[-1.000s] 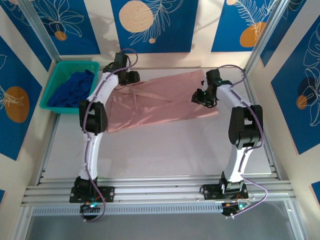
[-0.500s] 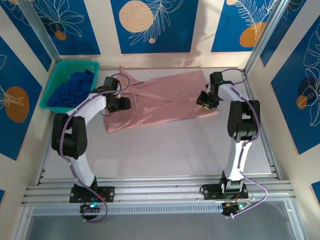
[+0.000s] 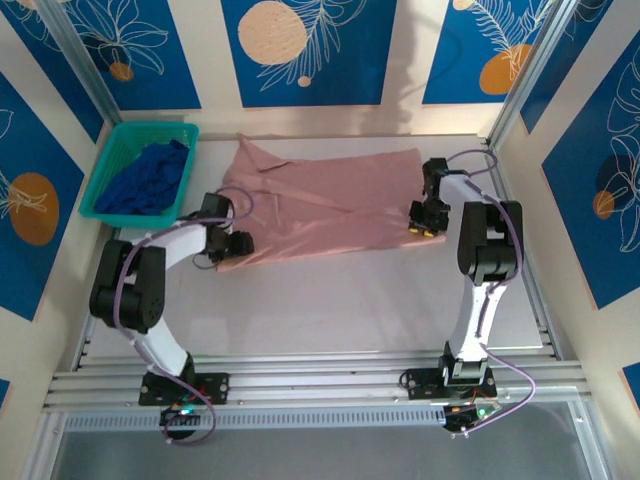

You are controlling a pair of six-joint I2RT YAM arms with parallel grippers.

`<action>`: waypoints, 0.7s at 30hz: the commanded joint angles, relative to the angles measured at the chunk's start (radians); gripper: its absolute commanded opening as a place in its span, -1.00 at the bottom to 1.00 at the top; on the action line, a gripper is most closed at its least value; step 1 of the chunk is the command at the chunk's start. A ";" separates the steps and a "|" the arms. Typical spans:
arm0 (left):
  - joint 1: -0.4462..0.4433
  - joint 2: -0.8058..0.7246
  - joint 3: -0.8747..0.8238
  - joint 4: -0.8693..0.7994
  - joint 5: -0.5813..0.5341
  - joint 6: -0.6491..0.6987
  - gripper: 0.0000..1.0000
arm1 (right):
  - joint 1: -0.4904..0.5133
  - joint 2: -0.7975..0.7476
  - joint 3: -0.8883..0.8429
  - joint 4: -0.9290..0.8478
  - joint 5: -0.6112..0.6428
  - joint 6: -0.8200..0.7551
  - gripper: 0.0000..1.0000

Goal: Fold the inside-out t-shirt

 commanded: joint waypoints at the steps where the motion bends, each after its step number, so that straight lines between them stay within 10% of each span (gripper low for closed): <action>1: -0.019 -0.087 -0.140 -0.044 -0.004 -0.050 0.25 | 0.011 -0.109 -0.158 -0.102 0.060 0.047 -0.40; 12: -0.052 -0.411 -0.197 -0.076 -0.068 -0.117 0.29 | 0.200 -0.523 -0.396 0.159 -0.081 0.044 -0.22; 21: 0.057 -0.092 0.065 0.021 -0.012 -0.014 0.11 | 0.584 -0.239 -0.169 0.553 -0.382 0.115 -0.14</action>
